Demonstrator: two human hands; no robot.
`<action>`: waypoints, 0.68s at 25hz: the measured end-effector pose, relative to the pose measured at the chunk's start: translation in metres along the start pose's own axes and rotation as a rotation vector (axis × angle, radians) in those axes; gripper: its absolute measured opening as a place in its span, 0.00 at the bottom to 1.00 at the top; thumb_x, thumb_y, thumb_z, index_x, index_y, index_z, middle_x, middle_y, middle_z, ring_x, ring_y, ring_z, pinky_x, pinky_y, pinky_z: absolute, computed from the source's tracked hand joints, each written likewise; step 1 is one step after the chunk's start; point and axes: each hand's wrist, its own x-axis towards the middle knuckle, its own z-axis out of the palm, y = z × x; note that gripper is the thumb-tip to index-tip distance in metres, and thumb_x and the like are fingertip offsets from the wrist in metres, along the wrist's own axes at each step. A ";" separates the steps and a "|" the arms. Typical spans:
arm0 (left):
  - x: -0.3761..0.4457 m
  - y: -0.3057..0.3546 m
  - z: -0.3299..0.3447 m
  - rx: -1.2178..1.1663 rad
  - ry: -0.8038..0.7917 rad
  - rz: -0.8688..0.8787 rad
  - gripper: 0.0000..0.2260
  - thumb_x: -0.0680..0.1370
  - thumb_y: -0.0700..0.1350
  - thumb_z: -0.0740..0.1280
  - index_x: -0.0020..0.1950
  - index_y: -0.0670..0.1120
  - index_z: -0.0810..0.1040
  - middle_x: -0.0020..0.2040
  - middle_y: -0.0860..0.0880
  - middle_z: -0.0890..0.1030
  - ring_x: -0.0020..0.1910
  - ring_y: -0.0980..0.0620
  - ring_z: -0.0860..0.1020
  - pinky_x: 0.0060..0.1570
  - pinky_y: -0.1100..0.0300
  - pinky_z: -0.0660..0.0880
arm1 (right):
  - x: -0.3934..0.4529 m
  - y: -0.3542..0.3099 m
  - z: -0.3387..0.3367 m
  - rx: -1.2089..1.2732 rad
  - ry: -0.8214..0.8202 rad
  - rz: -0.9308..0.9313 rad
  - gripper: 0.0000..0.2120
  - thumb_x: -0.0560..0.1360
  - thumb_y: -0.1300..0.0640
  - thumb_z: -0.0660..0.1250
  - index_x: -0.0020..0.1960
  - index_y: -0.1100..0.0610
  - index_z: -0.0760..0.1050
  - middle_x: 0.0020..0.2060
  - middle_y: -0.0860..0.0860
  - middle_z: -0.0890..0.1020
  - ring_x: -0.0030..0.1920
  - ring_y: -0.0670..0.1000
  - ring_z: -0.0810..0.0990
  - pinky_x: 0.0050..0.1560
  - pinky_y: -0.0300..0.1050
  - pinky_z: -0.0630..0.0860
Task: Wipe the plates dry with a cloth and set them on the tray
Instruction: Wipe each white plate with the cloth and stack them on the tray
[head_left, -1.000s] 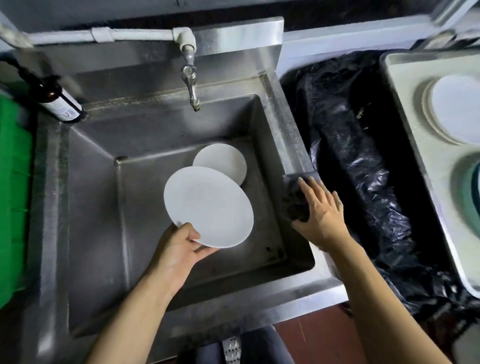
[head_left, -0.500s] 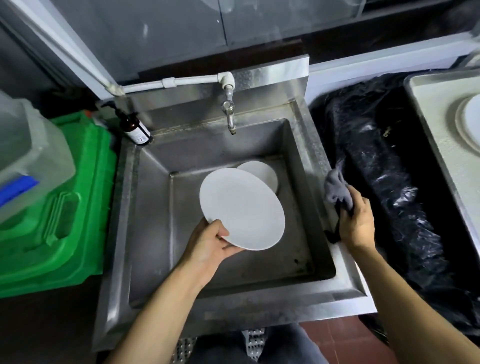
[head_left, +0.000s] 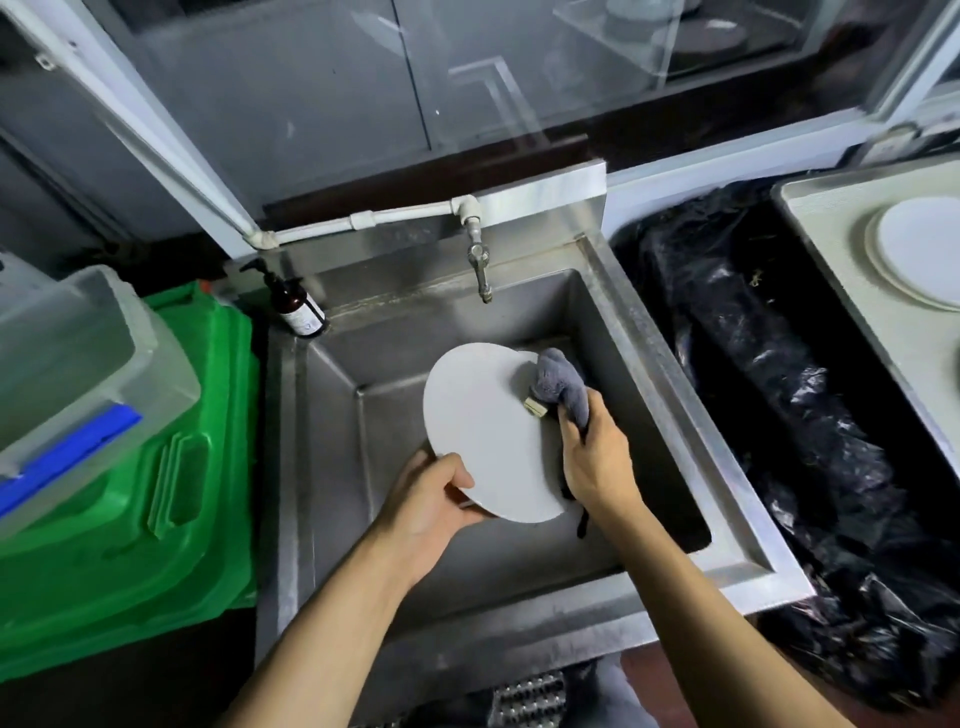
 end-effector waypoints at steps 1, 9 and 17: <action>-0.002 0.003 -0.008 0.023 -0.023 -0.004 0.15 0.70 0.31 0.59 0.54 0.37 0.77 0.54 0.41 0.84 0.55 0.37 0.78 0.48 0.37 0.81 | -0.005 -0.005 0.008 -0.014 -0.007 -0.021 0.10 0.84 0.55 0.62 0.64 0.52 0.73 0.56 0.48 0.80 0.58 0.54 0.79 0.51 0.40 0.67; -0.023 0.029 -0.049 0.204 -0.171 0.029 0.16 0.61 0.35 0.62 0.43 0.48 0.81 0.38 0.43 0.76 0.36 0.48 0.76 0.41 0.46 0.79 | -0.041 -0.062 0.065 0.089 -0.070 -0.173 0.22 0.84 0.52 0.61 0.78 0.48 0.66 0.76 0.42 0.69 0.76 0.44 0.66 0.76 0.36 0.59; -0.035 0.027 -0.030 0.125 -0.153 0.036 0.17 0.62 0.34 0.61 0.48 0.44 0.78 0.44 0.41 0.76 0.43 0.42 0.74 0.44 0.44 0.79 | -0.025 -0.066 0.041 -0.057 -0.052 -0.174 0.26 0.84 0.53 0.61 0.81 0.53 0.61 0.80 0.48 0.63 0.80 0.49 0.59 0.79 0.41 0.51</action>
